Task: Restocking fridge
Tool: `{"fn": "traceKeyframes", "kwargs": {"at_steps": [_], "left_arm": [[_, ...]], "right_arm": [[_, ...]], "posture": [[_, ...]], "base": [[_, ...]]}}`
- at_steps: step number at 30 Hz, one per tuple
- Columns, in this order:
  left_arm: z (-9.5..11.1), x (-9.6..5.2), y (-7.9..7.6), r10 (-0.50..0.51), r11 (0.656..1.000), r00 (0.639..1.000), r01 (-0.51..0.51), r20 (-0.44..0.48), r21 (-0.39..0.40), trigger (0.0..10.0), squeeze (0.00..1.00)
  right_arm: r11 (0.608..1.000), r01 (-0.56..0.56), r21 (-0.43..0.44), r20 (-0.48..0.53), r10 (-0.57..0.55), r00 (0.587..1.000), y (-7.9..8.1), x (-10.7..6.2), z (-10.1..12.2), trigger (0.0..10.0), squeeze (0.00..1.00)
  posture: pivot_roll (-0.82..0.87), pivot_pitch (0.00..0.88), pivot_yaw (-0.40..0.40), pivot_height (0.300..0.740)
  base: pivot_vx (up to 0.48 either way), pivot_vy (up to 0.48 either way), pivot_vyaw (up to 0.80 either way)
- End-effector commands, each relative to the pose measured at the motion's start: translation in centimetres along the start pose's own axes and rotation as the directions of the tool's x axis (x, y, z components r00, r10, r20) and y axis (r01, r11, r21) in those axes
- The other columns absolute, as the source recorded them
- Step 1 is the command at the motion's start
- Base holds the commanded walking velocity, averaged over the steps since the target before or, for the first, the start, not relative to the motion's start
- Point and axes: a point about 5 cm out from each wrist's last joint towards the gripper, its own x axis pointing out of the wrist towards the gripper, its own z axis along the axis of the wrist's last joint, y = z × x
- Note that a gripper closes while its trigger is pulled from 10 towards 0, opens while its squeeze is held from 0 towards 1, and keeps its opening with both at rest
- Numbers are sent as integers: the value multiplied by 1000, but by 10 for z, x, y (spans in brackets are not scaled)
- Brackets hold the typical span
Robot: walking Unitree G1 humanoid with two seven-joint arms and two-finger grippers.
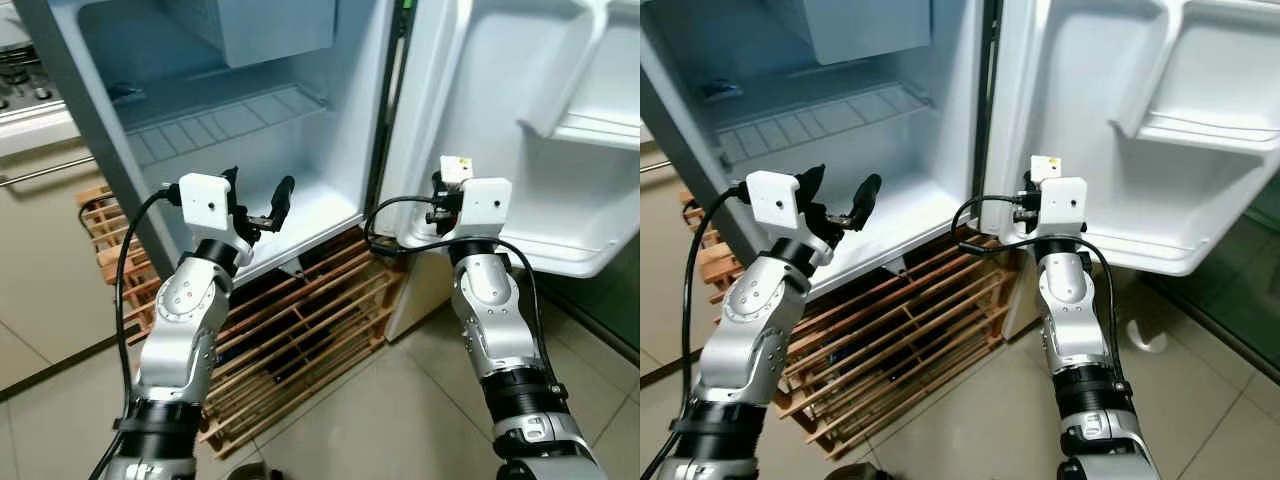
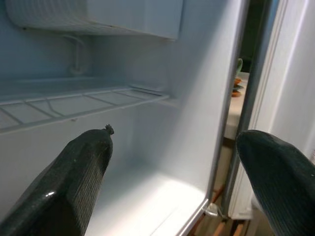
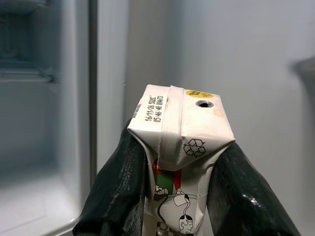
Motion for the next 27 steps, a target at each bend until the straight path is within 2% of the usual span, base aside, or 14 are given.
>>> {"fn": "traceKeyframes", "kwargs": {"at_steps": [1,7,12,18,27], "left_arm": [[5,-3,-6,-59,998,998,59,-3,10,10000,0],[5,-13,-7,-98,995,994,99,-49,19,10000,0],[9,-20,-5,-100,994,993,102,-60,24,10000,0],[13,-27,-3,-110,993,991,113,-83,37,10000,0],[22,-34,3,-107,991,989,114,-106,69,10000,0]], "right_arm": [[998,52,-27,11,-51,999,-11,3,-1,10000,0],[988,138,-75,42,-135,990,-31,9,1,10000,0],[985,153,-80,49,-149,988,-33,12,0,10000,0],[986,151,-73,61,-147,987,-29,16,-1,10000,0],[994,108,-28,57,-106,993,-13,19,-5,10000,0]], "posture": [[66,47,66,740],[78,61,91,740],[102,74,108,740],[122,82,125,740],[164,113,148,740]], "base": [[0,0,0],[0,0,0],[0,0,0],[0,0,0],[0,0,0]]}}
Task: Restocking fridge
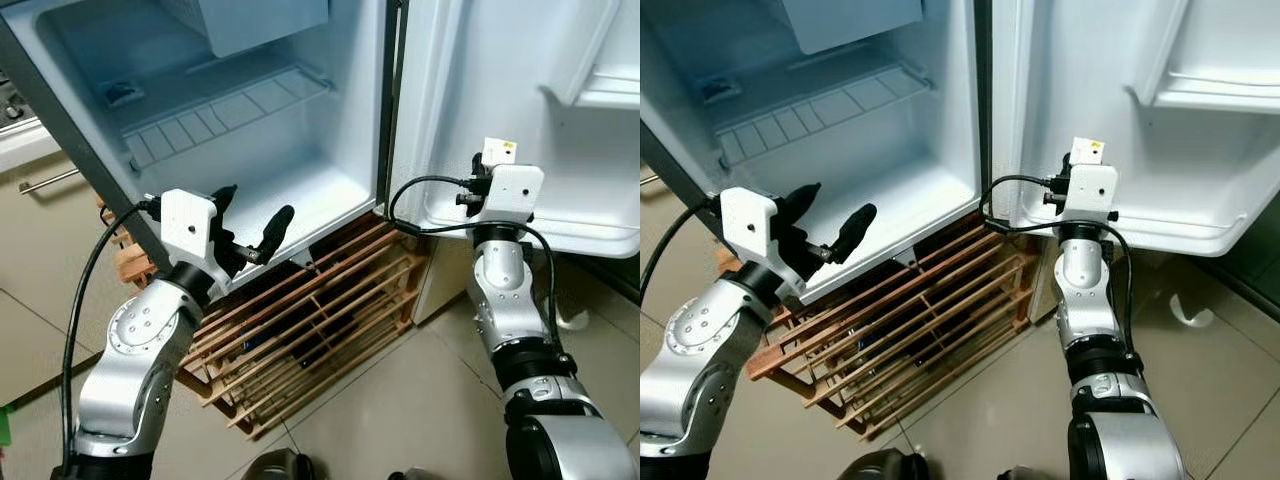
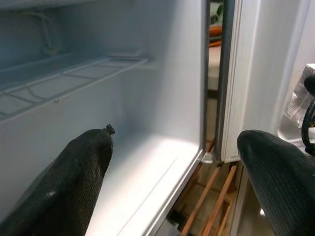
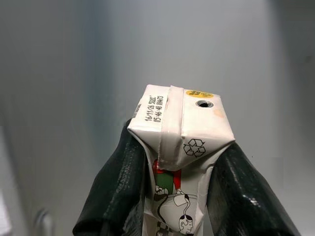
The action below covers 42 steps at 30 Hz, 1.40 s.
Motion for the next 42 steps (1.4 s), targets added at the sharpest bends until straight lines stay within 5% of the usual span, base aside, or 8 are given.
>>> {"fn": "traceKeyframes", "kwargs": {"at_steps": [1,30,31,32,33,34,42], "left_arm": [[4,-5,1,0,1000,1000,0,-2,8,10000,0],[3,-13,1,15,1000,998,-16,-68,-12,10000,0],[2,-13,1,14,1000,997,-15,-73,-16,10000,0],[2,-12,1,14,1000,997,-16,-75,-18,10000,0],[2,-12,1,15,1000,997,-16,-76,-20,10000,0],[2,-12,1,17,999,997,-20,-79,-25,10000,0],[0,-9,1,23,999,996,-26,-86,-37,10000,0]], "right_arm": [[1000,-20,19,28,19,999,7,4,6,10000,0],[995,-102,-18,64,103,993,16,0,2,10000,0],[995,-101,-18,65,102,993,16,0,2,10000,475],[995,-101,-18,66,102,993,16,0,2,10000,725],[995,-101,-18,67,102,993,16,0,2,10000,725],[995,-101,-18,68,102,992,16,0,2,10000,1000],[995,-97,-24,95,99,990,13,3,7,10000,1000]], "posture": [[165,114,149,740],[176,164,198,740],[176,164,198,740],[176,164,198,740],[176,164,198,740],[170,164,198,740],[156,156,190,740]], "base": [[0,0,0],[0,0,0],[0,0,0],[0,0,0],[0,0,0],[0,0,0],[0,0,0]]}}
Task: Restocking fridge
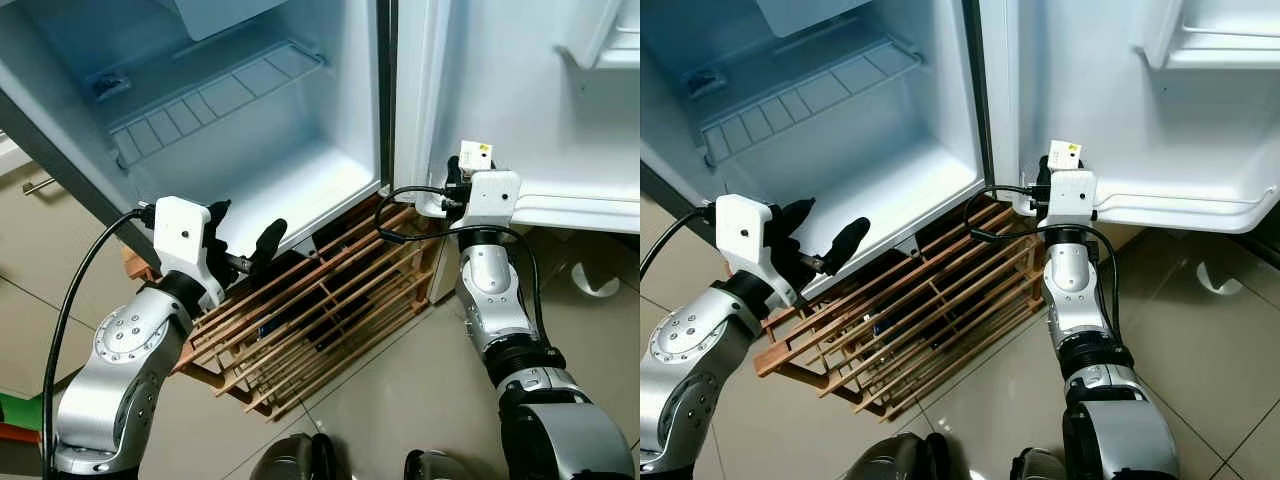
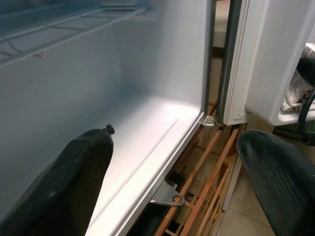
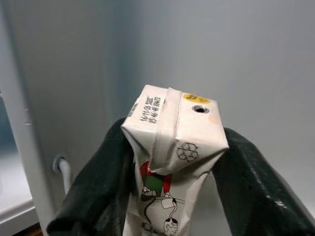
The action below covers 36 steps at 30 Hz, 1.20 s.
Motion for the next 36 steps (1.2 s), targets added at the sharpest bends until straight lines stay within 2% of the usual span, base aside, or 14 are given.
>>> {"fn": "traceKeyframes", "kwargs": {"at_steps": [1,8,21,29,32,35,36], "left_arm": [[1,0,2,10,1000,1000,-10,-2,-2,10000,0],[0,6,1,11,1000,1000,-11,5,-11,10000,0],[-2,31,-4,10,999,999,-8,52,-34,10000,0],[0,40,-4,-4,1000,997,6,75,-30,10000,0],[-1,47,-4,-8,1000,996,9,91,-7,10000,0],[-4,47,-4,-41,999,996,40,82,21,10000,0],[-10,47,-2,-46,999,997,45,61,21,10000,0]], "right_arm": [[1000,-18,3,35,17,999,5,3,7,10000,1000],[1000,-26,-11,58,26,998,5,4,10,10000,1000],[999,-39,-30,104,42,994,6,9,21,10000,1000],[999,-12,-33,134,16,991,3,9,27,10000,1000],[999,28,-23,196,-23,980,-3,3,40,10000,1000],[999,39,-14,217,-35,976,-4,-4,45,10000,1000],[999,51,-4,223,-48,974,-7,-14,49,10000,1000]], "posture": [[156,156,190,740],[141,132,177,740],[81,47,144,740],[60,15,145,740],[22,0,112,740],[0,0,93,740],[-28,0,76,740]], "base": [[0,0,0],[0,0,0],[0,0,0],[0,0,0],[0,0,0],[0,0,0],[0,0,0]]}}
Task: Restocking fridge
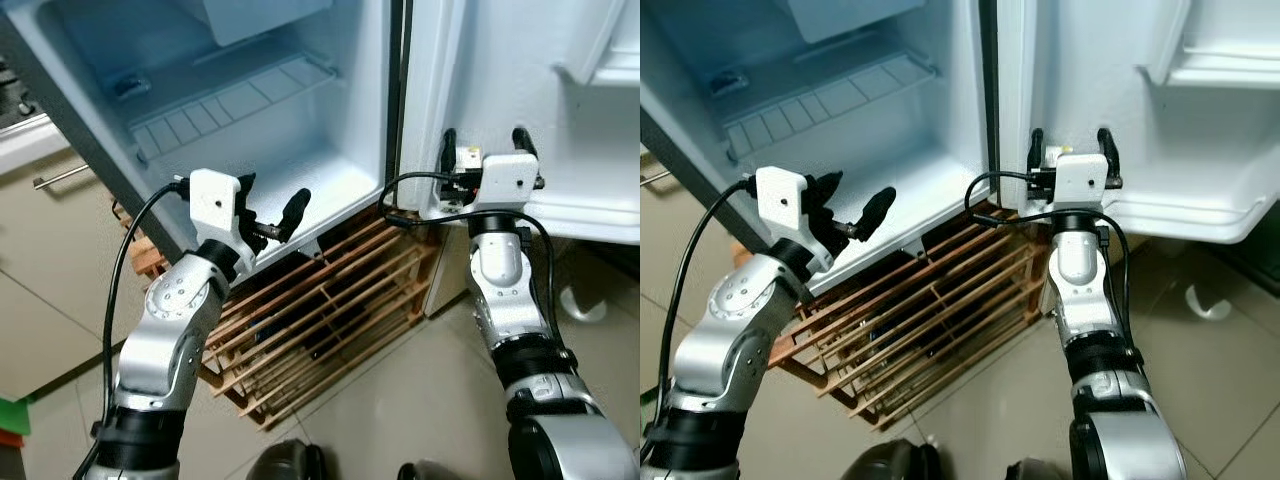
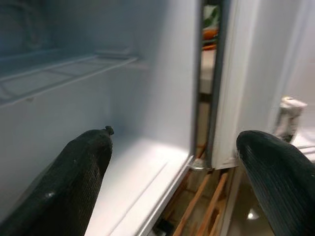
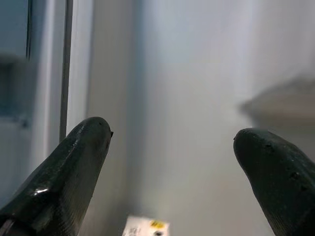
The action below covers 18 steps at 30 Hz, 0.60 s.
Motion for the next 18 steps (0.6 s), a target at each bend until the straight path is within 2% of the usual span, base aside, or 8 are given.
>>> {"fn": "traceKeyframes", "kwargs": {"at_steps": [1,4,7,8,10,11,15,18], "left_arm": [[-6,-1,4,0,1000,1000,0,-28,20,10000,0],[-13,4,4,28,1000,999,-29,-37,-11,10000,0],[-16,8,-3,40,998,999,-41,-32,-37,10000,0],[-16,7,-4,44,998,999,-45,-25,-34,10000,0],[-17,7,-6,48,998,999,-48,-14,-28,10000,0],[-17,7,-5,58,997,998,-59,-13,-42,10000,0],[-31,11,-7,119,970,992,-125,-44,-206,10000,0],[-31,11,-7,119,970,992,-125,-44,-206,10000,0]], "right_arm": [[1000,7,14,12,-8,1000,1,-2,7,10000,1000],[999,17,31,-48,-16,999,-3,-21,2,10000,1000],[986,17,168,-203,18,979,-1,-45,-16,10000,1000],[981,29,193,-248,21,968,-1,-54,-21,10000,306],[978,45,202,-293,17,956,-4,-61,-24,10000,306],[978,53,204,-326,17,945,-4,-66,-29,10000,0],[973,84,216,-412,13,911,-1,-62,-47,10000,0],[973,84,216,-412,13,911,-1,-62,-47,10000,0]], "posture": [[-28,0,76,740],[-60,0,56,740],[-73,0,46,740],[-77,0,49,740],[-78,0,50,740],[-85,0,57,740],[-92,0,90,740],[-92,0,90,740]], "base": [[0,0,0],[0,0,0],[0,0,0],[0,0,0],[0,0,0],[0,0,0],[0,-236,0],[0,-472,0]]}}
